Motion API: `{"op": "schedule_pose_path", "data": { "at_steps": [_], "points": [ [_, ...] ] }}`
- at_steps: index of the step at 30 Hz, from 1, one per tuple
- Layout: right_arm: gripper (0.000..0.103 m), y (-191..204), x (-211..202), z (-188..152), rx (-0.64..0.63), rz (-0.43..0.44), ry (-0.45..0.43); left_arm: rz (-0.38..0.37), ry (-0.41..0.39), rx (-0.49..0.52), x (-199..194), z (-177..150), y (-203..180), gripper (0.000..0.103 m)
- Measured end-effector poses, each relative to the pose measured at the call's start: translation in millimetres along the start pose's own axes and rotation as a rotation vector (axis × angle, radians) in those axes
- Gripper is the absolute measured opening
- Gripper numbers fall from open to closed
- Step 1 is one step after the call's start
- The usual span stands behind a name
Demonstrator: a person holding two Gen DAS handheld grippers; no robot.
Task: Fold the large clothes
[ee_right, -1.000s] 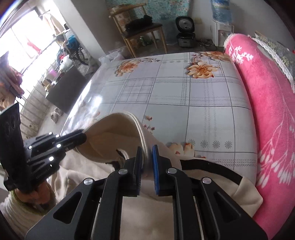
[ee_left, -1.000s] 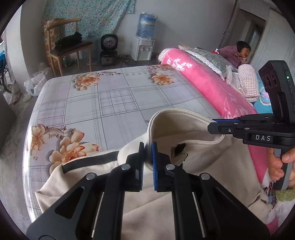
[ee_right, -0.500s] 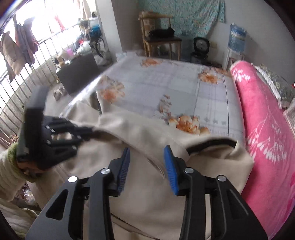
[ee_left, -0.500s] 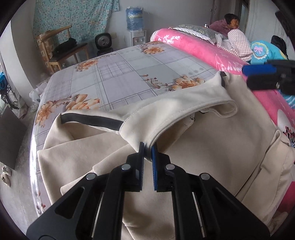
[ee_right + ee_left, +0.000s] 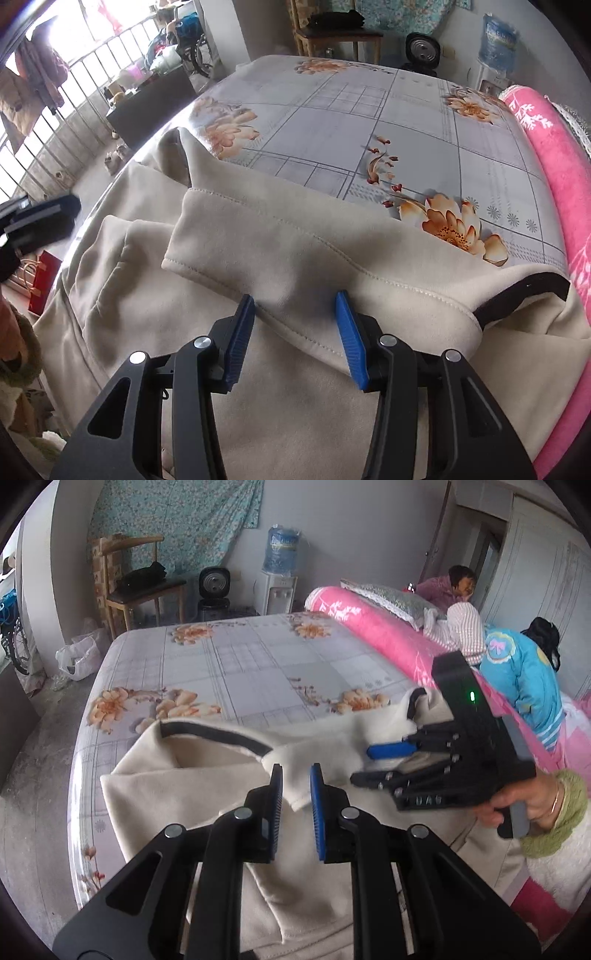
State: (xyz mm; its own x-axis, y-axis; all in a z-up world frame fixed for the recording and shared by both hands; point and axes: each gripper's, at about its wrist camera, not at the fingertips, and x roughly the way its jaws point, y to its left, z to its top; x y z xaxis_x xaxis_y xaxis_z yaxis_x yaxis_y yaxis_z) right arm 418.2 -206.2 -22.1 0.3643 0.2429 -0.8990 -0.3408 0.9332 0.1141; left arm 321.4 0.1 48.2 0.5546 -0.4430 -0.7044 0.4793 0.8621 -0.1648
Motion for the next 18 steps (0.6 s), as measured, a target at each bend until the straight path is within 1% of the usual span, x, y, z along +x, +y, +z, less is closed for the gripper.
{"op": "schedule_pose_path", "data": {
  "at_steps": [1,2,3,4,5,7,8,9,10,11,13,15,18],
  "points": [
    [0.045,3,0,-1,-0.014,-0.015,-0.001,-0.009,-0.003,-0.005,7,10,-3,0.014],
    [0.045,5,-1,-2,-0.023,-0.026,-0.003,-0.045,-0.001,-0.014,17,20,-5,0.014],
    [0.045,6,-2,-4,-0.031,-0.035,-0.002,-0.088,0.014,-0.032,31,27,-5,0.015],
    [0.045,7,0,-5,-0.037,-0.039,0.0,-0.12,0.048,-0.056,49,32,-5,0.018],
    [0.045,6,-3,-7,-0.039,-0.038,0.005,-0.117,0.09,-0.069,69,33,-5,0.018],
    [0.045,-2,-16,-11,-0.019,-0.016,0.006,-0.067,0.177,-0.076,103,24,-5,0.018],
    [0.045,-9,-25,-13,0.01,-0.003,-0.01,-0.05,0.219,-0.077,114,15,-4,0.018],
    [0.045,-18,-37,-17,0.05,0.01,-0.037,-0.045,0.242,-0.079,120,5,-3,0.018],
    [0.047,-33,-52,-22,0.104,0.023,-0.075,-0.053,0.212,-0.076,116,-3,-2,0.018],
    [0.052,-44,-62,-27,0.146,0.024,-0.101,-0.061,0.199,-0.074,112,-7,-2,0.018],
    [0.056,-64,-70,-33,0.207,0.004,-0.125,-0.081,0.191,-0.094,109,-13,2,0.018],
    [0.056,-79,-59,-35,0.271,0.011,-0.09,-0.102,0.182,-0.117,108,-16,7,0.018],
    [0.056,-97,-31,-37,0.411,0.083,-0.017,-0.12,0.173,-0.145,107,-17,10,0.018]
  ]
}}
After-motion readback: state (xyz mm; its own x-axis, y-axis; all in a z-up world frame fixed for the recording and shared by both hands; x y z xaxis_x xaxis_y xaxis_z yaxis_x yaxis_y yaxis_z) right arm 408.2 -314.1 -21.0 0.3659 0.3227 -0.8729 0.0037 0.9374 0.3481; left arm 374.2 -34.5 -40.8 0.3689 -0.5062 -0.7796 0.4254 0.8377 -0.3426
